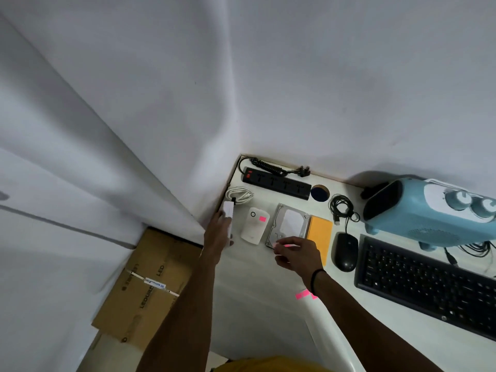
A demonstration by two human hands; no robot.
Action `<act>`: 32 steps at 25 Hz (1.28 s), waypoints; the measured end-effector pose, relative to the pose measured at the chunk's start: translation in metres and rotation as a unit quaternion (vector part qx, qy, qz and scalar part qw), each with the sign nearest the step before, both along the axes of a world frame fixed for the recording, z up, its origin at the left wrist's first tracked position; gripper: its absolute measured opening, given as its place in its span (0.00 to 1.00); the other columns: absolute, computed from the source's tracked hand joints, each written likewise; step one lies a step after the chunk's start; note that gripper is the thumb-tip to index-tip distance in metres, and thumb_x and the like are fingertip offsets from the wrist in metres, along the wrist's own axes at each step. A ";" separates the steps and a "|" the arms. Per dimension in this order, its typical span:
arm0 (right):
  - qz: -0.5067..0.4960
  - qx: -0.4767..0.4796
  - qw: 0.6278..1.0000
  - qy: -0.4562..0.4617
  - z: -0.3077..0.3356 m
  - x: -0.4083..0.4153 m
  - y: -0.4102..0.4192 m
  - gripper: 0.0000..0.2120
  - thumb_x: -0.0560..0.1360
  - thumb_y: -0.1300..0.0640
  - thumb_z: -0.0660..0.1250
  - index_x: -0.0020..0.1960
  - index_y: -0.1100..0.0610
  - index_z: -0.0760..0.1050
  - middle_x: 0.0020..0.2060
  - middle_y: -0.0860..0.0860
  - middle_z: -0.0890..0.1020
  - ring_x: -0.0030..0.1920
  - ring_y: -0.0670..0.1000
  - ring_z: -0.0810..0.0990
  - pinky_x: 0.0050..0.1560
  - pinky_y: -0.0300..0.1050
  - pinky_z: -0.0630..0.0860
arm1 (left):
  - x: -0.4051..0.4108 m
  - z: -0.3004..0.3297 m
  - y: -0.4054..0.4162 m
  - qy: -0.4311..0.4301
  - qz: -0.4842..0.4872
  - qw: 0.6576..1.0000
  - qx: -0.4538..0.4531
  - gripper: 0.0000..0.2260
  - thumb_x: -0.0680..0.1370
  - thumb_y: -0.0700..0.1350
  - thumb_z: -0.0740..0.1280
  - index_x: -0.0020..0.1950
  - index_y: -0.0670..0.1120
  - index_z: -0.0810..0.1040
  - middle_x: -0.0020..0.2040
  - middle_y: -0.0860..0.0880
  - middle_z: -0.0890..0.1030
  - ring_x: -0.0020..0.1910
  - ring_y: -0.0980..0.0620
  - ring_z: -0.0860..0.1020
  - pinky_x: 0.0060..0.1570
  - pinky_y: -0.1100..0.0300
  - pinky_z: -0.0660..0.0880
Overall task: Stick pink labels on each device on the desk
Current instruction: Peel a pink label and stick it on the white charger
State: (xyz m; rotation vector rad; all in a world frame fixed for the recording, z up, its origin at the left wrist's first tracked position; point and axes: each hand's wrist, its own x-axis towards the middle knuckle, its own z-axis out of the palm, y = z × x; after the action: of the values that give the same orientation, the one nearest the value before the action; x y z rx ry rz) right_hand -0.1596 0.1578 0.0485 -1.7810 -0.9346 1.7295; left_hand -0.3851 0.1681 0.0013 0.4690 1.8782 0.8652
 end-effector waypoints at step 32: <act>0.082 0.286 0.951 -0.083 0.181 0.031 -0.053 0.06 0.64 0.60 0.81 0.38 0.58 0.85 0.30 0.51 0.86 0.30 0.47 0.84 0.37 0.39 0.82 | 0.127 0.159 -0.151 -0.428 0.033 0.869 0.245 0.22 0.78 0.48 0.63 0.72 0.45 0.74 0.60 0.33 0.80 0.48 0.39 0.78 0.42 0.50 0.74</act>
State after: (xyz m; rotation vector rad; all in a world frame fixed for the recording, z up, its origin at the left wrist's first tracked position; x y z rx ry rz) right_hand -0.1285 0.1044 0.2293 -1.4989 -1.5109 1.2242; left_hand -0.2586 0.0172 0.1604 0.2435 0.8523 1.3324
